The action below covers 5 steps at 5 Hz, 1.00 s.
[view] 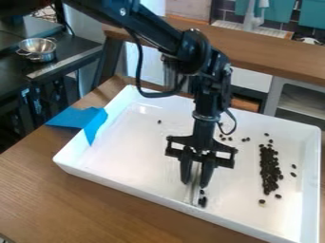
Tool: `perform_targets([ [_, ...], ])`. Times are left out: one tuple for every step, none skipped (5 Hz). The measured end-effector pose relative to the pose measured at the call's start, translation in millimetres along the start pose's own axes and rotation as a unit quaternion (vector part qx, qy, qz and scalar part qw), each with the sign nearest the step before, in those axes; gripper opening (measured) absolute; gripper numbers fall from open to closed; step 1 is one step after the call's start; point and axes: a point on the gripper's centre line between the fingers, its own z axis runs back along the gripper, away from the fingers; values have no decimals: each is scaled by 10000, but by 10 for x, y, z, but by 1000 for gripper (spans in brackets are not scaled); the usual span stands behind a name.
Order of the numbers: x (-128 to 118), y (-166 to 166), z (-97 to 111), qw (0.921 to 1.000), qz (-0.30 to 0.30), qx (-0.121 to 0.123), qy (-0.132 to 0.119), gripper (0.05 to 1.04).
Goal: Sweep into pile
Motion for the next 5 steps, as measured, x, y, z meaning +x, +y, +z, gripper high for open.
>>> perform_targets([
  [32, -76, -25, 10000, 22, -11, -55, 339],
  [97, -149, -9, 9998, 134, -120, -111, 339],
  [164, -248, 1, 9989, 323, -322, -102, 339],
  [165, -411, 9, 9980, 355, -523, 15, 339],
  [98, -686, -16, 9977, 172, -643, 104, 339],
])
